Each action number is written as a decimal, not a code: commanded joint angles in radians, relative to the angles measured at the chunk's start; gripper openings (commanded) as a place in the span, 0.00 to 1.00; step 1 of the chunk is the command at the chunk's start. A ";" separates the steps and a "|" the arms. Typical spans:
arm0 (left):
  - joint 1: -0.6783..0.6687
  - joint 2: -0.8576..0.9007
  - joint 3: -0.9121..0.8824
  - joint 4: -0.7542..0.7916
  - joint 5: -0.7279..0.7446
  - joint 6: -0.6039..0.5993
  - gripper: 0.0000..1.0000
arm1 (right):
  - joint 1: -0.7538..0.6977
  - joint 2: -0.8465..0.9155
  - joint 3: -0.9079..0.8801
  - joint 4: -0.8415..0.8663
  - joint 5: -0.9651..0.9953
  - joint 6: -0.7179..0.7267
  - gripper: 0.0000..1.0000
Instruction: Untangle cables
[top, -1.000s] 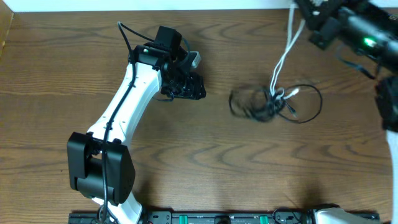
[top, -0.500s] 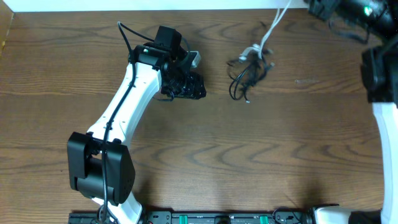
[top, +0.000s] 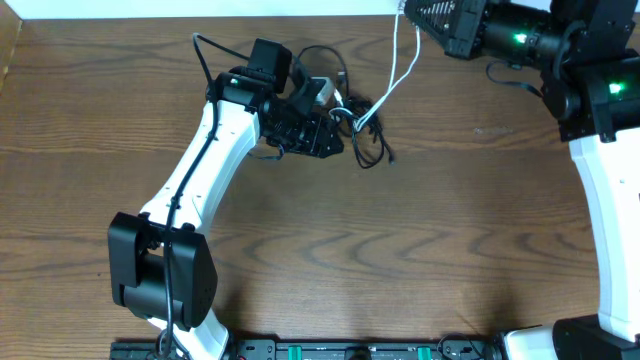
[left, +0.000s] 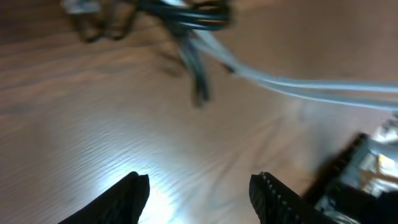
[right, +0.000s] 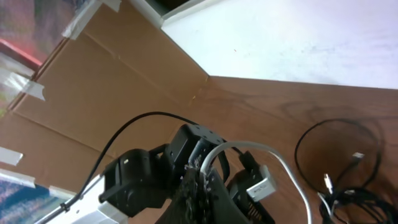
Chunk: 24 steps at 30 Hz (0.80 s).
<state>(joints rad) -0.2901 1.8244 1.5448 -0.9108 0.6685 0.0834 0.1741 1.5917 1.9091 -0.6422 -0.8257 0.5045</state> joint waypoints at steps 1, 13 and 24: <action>0.001 -0.002 -0.004 0.004 0.106 0.054 0.57 | 0.003 -0.018 0.008 -0.010 0.004 -0.042 0.01; -0.020 -0.001 -0.008 0.064 0.062 -0.092 0.57 | -0.105 -0.019 0.009 0.092 -0.093 0.050 0.01; -0.084 -0.001 -0.093 0.389 -0.179 -0.447 0.58 | -0.195 -0.019 0.009 0.130 -0.206 0.105 0.01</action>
<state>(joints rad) -0.3584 1.8244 1.4776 -0.5667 0.5819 -0.2264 -0.0071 1.5902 1.9091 -0.5117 -0.9779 0.5919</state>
